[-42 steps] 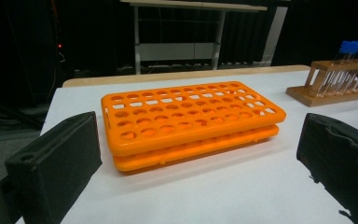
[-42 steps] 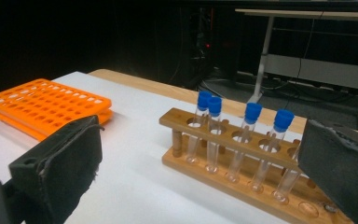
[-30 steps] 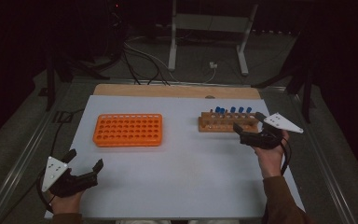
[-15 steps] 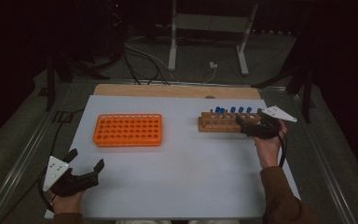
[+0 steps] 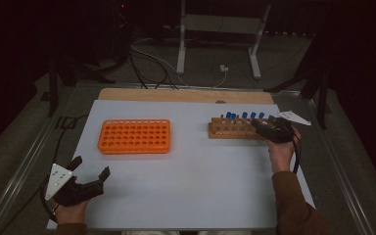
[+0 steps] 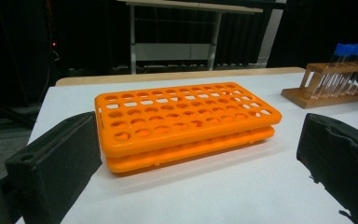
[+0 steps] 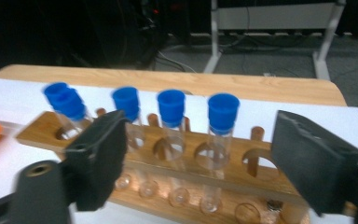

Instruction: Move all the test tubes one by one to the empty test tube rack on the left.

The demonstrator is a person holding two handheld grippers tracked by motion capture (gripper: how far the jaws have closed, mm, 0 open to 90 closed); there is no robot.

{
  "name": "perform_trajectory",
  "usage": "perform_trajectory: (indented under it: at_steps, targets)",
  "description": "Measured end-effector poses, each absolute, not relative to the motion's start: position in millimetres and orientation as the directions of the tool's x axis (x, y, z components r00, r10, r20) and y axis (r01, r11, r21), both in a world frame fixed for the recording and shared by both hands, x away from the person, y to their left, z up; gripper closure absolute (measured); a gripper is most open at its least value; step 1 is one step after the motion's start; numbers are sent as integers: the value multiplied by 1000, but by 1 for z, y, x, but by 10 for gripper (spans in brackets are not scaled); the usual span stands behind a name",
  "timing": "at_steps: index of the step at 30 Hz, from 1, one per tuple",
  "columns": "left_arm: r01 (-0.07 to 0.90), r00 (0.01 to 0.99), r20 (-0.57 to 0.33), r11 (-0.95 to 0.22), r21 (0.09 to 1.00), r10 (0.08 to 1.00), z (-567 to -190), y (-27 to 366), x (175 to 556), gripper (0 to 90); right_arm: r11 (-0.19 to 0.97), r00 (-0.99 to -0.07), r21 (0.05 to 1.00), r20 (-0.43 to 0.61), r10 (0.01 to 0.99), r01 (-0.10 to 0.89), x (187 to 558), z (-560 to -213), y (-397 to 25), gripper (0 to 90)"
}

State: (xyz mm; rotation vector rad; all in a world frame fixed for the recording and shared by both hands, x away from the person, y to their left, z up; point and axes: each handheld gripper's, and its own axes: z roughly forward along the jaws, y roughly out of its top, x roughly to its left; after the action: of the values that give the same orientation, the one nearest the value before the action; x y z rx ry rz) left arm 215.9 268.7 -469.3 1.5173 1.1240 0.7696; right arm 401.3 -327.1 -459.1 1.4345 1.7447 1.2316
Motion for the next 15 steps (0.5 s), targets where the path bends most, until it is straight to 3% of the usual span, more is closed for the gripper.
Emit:
perform_trajectory:
  at_steps: [6, 7, 8, 15]
  targets:
    - [261, 354, -86, -10, 965, 931, -470, 269, 216, 5, 51, -249, 899, 65, 966, 434, 404, -464, -325, 523]
    - [261, 354, -86, -10, 965, 931, -470, 269, 216, 5, 51, -249, 899, 65, 966, 434, 404, -464, -325, 523]
    - [260, 353, -87, -8, 965, 931, -470, 269, 216, 5, 59, -237, 901, 49, 970, 429, 404, -464, -323, 595]
    - [262, 354, -93, -3, 965, 931, -470, 269, 216, 5, 82, -239, 895, 29, 971, 439, 411, -470, -318, 713]
